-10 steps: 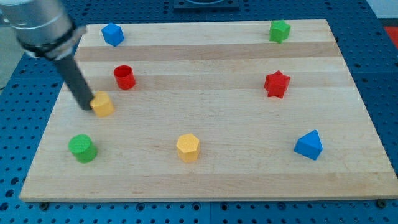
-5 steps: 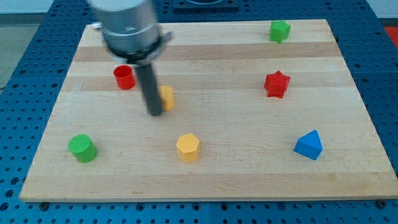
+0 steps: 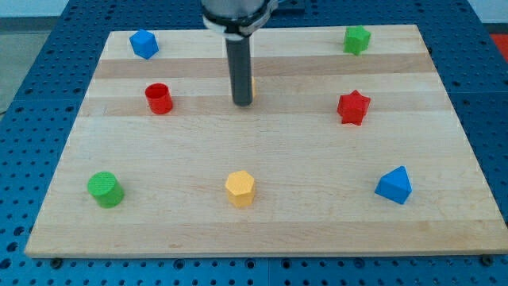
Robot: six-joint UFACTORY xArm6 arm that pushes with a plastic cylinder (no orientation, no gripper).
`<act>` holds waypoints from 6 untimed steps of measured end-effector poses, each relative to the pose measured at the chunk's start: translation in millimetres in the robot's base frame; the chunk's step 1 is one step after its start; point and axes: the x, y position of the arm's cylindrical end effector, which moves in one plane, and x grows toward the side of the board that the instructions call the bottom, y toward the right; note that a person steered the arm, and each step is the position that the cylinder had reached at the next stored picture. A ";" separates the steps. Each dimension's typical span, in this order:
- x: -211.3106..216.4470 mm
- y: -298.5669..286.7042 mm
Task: Slide yellow heart to the top center
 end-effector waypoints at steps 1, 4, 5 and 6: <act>-58.2 0.6; -91.1 29.9; -102.2 28.1; -78.5 26.7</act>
